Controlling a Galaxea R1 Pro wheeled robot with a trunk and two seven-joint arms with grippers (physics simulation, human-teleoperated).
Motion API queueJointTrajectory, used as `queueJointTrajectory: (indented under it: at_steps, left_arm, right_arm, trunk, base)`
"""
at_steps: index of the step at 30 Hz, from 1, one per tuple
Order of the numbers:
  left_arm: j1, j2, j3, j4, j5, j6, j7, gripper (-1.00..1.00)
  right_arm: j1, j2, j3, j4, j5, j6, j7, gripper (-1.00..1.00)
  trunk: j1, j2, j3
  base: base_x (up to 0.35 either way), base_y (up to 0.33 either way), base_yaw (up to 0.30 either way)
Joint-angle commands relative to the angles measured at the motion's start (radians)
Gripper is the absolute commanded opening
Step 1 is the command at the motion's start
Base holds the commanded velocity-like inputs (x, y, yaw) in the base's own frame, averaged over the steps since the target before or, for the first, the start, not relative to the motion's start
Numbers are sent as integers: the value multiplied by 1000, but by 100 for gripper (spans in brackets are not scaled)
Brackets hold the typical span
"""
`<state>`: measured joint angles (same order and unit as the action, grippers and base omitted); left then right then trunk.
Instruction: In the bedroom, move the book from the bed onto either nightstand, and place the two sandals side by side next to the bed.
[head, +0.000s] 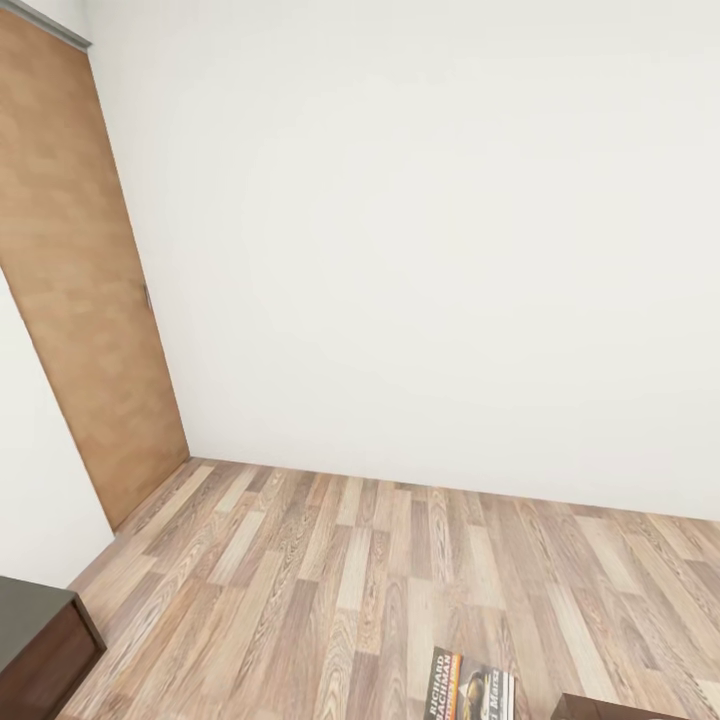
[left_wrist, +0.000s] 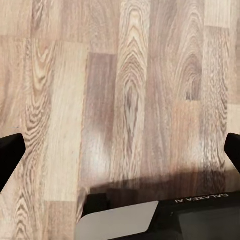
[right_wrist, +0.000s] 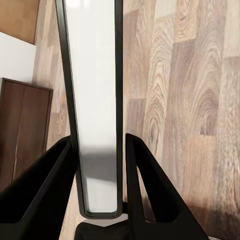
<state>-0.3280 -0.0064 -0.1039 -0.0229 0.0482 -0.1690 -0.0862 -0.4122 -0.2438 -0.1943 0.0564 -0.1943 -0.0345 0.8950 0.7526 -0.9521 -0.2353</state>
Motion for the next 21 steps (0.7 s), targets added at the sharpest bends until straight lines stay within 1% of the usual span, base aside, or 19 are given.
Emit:
queueJointTrajectory:
  at_steps: [1, 14, 21]
  left_arm:
    - [-1, 2, -7, 1, 7, -5, -1, 100]
    - [0, 3, -7, 1, 9, -7, -1, 100]
    - [0, 3, -7, 1, 9, -7, -1, 100]
  right_arm:
    - [-2, -1, 0, 5, -8, -4, 4, -100]
    - [-2, -2, 0, 5, -7, -3, 4, -100]
    - [-2, -2, 0, 5, -7, -4, 4, -100]
  trunk:
    - [0, -1, -1]
    - [0, -1, -1]
    - [0, -1, -1]
  base:
    - [222, 0, 0]
    - [317, 0, -6]
    - [334, 0, -152]
